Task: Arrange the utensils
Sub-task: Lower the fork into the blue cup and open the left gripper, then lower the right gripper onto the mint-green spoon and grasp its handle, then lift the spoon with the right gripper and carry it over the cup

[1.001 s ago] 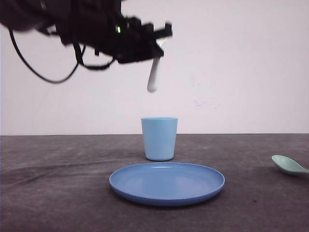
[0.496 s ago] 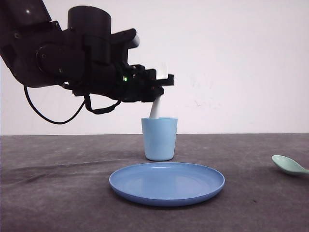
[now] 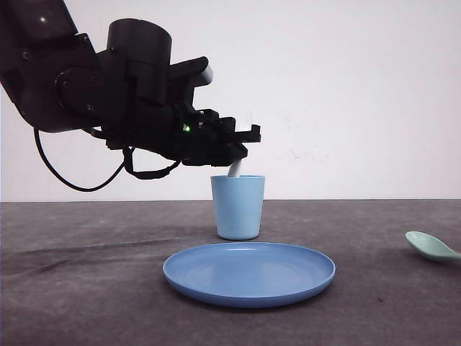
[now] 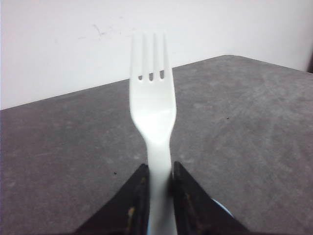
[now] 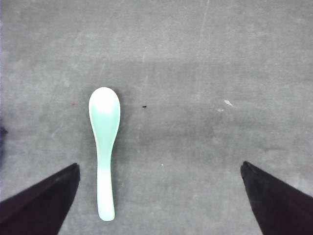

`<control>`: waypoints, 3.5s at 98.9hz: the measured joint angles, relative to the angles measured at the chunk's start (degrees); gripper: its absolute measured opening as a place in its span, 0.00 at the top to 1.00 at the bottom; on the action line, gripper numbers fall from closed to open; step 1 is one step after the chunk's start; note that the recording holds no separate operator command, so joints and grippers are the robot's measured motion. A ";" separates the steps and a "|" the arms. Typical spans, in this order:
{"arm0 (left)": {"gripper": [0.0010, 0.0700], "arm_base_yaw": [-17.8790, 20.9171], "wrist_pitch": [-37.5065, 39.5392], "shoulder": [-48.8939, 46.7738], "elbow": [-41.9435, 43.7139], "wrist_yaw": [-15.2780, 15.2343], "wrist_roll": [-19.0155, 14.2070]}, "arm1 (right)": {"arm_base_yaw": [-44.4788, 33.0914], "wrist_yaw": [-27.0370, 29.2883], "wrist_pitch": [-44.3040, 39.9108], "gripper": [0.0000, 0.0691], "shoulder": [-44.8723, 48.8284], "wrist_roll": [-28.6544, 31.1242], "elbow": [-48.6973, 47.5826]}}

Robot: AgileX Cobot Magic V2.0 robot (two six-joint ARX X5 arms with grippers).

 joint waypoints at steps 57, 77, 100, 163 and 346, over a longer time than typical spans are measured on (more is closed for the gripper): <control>0.67 -0.07 -6.82 -6.16 0.00 -0.02 0.02 | 0.00 0.85 1.14 0.04 0.15 -0.02 0.02; 0.67 0.61 -26.75 -20.17 0.11 0.02 0.04 | 0.00 -3.39 1.49 0.04 4.09 -0.02 0.02; 0.67 6.27 -54.99 -35.08 0.11 -0.02 0.42 | 0.00 -6.95 4.68 0.04 13.16 -0.04 0.02; 0.67 23.50 -94.27 -54.73 0.11 -0.37 0.44 | 6.19 -9.20 20.33 0.20 33.97 -0.92 0.02; 0.67 23.67 -94.77 -54.73 0.11 -0.37 0.44 | 23.28 -13.66 58.45 0.96 38.62 -0.48 15.63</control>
